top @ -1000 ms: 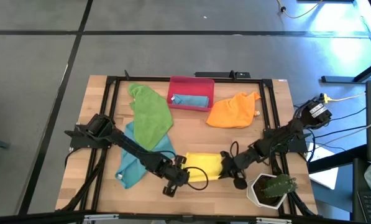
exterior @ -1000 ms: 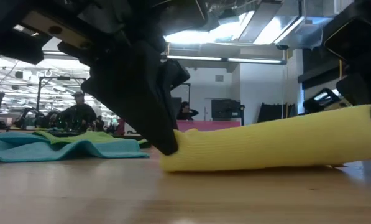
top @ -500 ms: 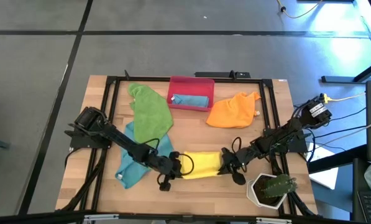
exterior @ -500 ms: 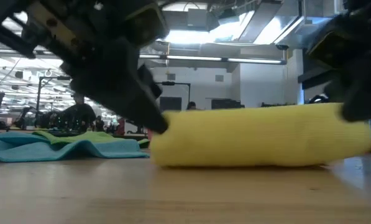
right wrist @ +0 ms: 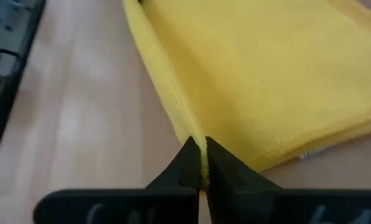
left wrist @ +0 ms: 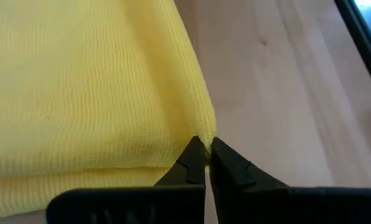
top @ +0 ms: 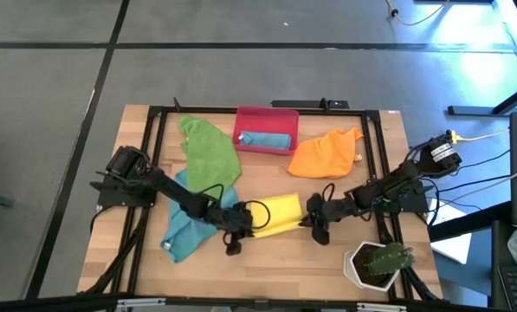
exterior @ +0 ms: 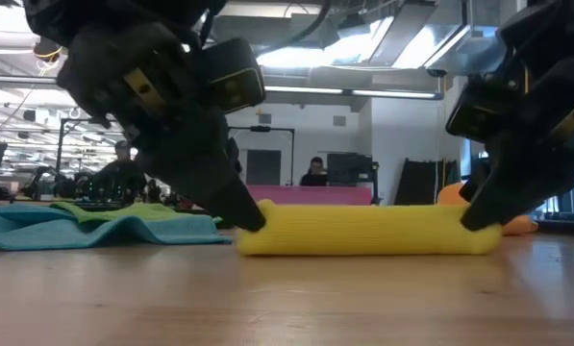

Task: Roll microfiber towels into tight, uniform cylinder then place into a basket
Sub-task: Roll the yellow microfiber towel

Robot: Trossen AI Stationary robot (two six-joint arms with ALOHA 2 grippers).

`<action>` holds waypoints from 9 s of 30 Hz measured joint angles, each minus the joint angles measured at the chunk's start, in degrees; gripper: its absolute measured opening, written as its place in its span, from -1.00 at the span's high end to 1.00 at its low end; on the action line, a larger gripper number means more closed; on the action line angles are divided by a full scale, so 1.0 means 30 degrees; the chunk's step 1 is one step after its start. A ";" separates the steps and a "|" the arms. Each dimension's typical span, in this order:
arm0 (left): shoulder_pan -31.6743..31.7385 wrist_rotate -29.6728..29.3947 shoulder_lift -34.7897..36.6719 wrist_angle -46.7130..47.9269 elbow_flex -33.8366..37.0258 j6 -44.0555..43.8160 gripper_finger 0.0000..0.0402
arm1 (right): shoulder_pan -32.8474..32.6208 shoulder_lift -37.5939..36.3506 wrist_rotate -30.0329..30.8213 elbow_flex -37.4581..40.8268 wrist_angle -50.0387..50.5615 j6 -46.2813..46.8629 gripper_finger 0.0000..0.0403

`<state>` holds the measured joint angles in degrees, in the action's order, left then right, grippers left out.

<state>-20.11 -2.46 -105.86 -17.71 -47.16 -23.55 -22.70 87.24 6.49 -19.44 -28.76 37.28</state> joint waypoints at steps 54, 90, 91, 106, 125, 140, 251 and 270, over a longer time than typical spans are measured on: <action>0.0811 -0.0277 0.1559 0.2742 0.1482 -0.3163 1.00 | 0.1309 0.3223 0.0691 -0.1209 -0.0656 0.2033 0.95; -0.1468 -0.5905 0.1175 0.2218 -0.1698 0.5756 0.26 | 0.1857 0.3745 0.0581 -0.1165 -0.1506 0.2589 0.95; -0.1561 -0.6035 0.0583 0.2333 -0.2362 0.6159 0.26 | 0.1857 0.3745 0.0581 -0.1166 -0.1489 0.2614 0.95; -0.0711 -0.9504 -0.4991 1.2719 -1.0999 0.6337 0.27 | 0.1871 0.3745 0.0326 -0.1166 -0.1492 0.2703 0.95; 0.0500 -0.8447 -0.5410 1.4132 -1.1096 0.6331 0.27 | 0.1871 0.3681 0.0317 -0.1120 -0.1805 0.2428 0.83; 0.0630 -0.7479 -0.5931 1.4191 -1.1064 0.5887 0.94 | 0.1847 -0.0039 0.0337 -0.1009 0.0593 -0.3089 0.61; 0.0507 0.0199 0.0931 0.1623 -0.3592 0.9435 0.56 | 0.2390 0.3526 -0.3104 -0.4432 0.3014 -0.0454 0.92; -0.0129 -0.4277 -0.1221 0.2324 -0.4434 1.1442 0.37 | 0.4393 0.3570 -0.6314 -0.4401 0.2857 0.0553 0.91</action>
<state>-20.50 -15.29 -109.53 -10.74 -60.46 10.78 -9.51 97.95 -12.46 -32.64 -20.19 38.94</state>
